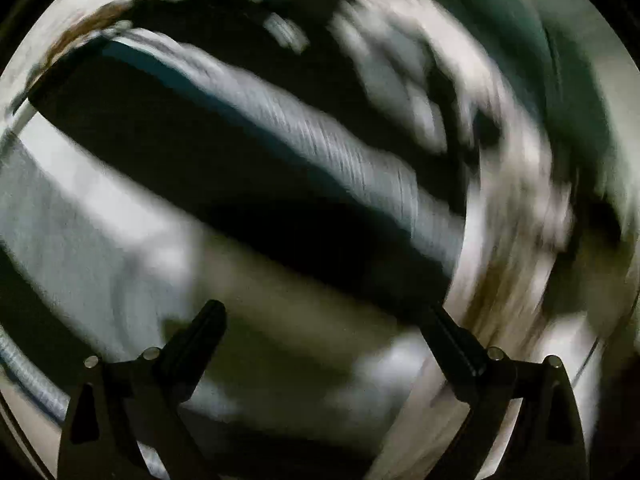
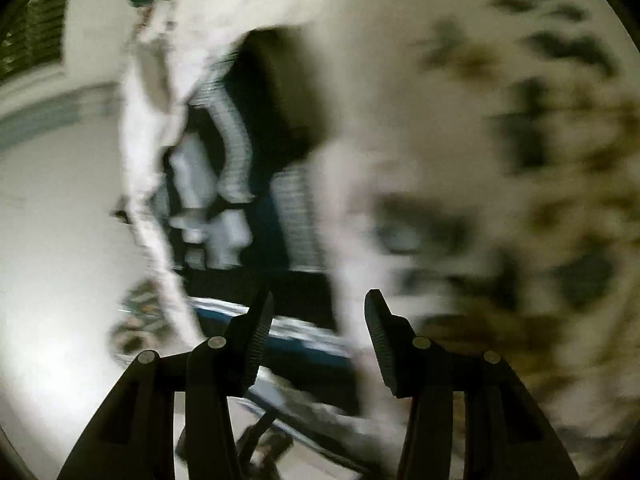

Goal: Fold small clothes
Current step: 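Lay the folded hem over the sweater and press it flat with both grippers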

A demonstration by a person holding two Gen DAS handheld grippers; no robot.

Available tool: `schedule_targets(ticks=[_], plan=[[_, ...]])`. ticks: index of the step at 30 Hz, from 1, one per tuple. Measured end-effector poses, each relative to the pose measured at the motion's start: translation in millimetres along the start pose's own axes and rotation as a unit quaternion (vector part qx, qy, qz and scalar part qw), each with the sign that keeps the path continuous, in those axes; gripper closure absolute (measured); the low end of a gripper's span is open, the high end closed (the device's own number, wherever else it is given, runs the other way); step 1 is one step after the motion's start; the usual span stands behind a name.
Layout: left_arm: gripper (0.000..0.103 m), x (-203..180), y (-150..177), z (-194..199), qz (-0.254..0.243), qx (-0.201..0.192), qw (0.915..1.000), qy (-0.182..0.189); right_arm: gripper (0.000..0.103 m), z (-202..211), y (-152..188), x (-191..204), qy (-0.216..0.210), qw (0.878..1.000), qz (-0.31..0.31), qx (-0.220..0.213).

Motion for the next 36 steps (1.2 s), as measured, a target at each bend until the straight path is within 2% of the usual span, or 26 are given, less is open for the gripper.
schedule_targets(ticks=[1,2,4,5,6,7,9,11,12,14,15,21,24,27,30,32,34,36], plan=[[0.005,6.6,-32.7,12.8,0.032,-0.032,0.9981,0.042,0.053,-8.3,-2.6,9.8,-0.017,1.0,0.002,-0.003],[0.006,8.2,-50.2,18.5,0.045,-0.049,0.9958,0.064,0.053,-21.4,-7.6,24.4,-0.038,0.999,0.006,-0.003],[0.012,9.6,-92.7,24.2,0.07,-0.079,0.9897,0.097,0.053,-37.9,-14.7,41.8,-0.047,0.999,0.012,-0.006],[0.017,11.4,-112.8,21.4,0.084,-0.087,0.9857,0.117,0.053,-46.1,-19.2,50.0,-0.044,0.999,0.017,-0.009],[0.029,13.6,-133.7,16.2,0.097,-0.091,0.9827,0.128,0.053,-55.6,-24.3,56.6,-0.042,0.999,0.019,-0.013],[0.039,13.8,-143.3,10.4,0.102,-0.091,0.9816,0.133,0.053,-64.1,-30.2,61.7,-0.041,0.999,0.015,-0.018],[0.048,18.2,-170.4,-4.8,0.116,-0.087,0.9809,0.13,0.053,-78.8,-38.2,64.1,-0.046,0.998,0.003,-0.03],[0.048,19.7,-185.3,-17.9,0.12,-0.082,0.9814,0.126,0.053,-91.1,-41.9,66.5,-0.049,0.998,-0.003,-0.035],[0.051,20.9,-189.1,-22.3,0.122,-0.079,0.9817,0.123,0.053,-96.6,-43.2,65.4,-0.05,0.998,-0.009,-0.039],[0.073,19.8,-188.4,-23.8,0.119,-0.079,0.9834,0.111,0.053,-104.1,-45.8,64.8,-0.063,0.997,-0.014,-0.036],[0.091,21.9,-186.0,-21.6,0.114,-0.081,0.9852,0.1,0.053,-111.2,-47.4,67.4,-0.065,0.997,-0.012,-0.032],[0.096,16.3,-178.7,-9.3,0.084,-0.1,0.9889,0.07,0.053,-146.5,-45.6,89.4,-0.033,0.999,0.02,-0.016],[0.096,12.8,-174.7,-6.0,0.081,-0.102,0.9889,0.073,0.053,-155.7,-54.5,87.2,-0.024,0.999,0.004,-0.035],[0.097,14.6,-172.4,-2.9,0.082,-0.101,0.9885,0.077,0.055,-155.5,-60.4,83.8,-0.035,0.997,-0.01,-0.061],[0.097,15.9,-171.6,-2.5,0.082,-0.1,0.9882,0.082,0.072,-154.9,-63.1,84.1,-0.034,0.995,-0.017,-0.09],[0.097,16.6,-170.7,-1.5,0.079,-0.099,0.9886,0.082,0.09,-156.0,-62.3,84.5,-0.028,0.994,-0.019,-0.1],[0.097,15.6,-170.9,-0.9,0.073,-0.098,0.9894,0.079,0.095,-154.0,-59.7,86.2,-0.019,0.994,-0.013,-0.107],[0.097,14.4,-170.4,-1.3,0.067,-0.096,0.9904,0.074,0.096,-147.0,-50.5,88.7,0.001,0.994,-0.002,-0.113]])
Point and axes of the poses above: each gripper's, at about its wrist camera, not at the fingertips, and z roughly against the way its jaws point, x to its left, y to its underside, the point moved 3 cm from there along -z, roughly the way its jaws point, and after that the axes turned 13 degrees about x, right-handed, at the moved point
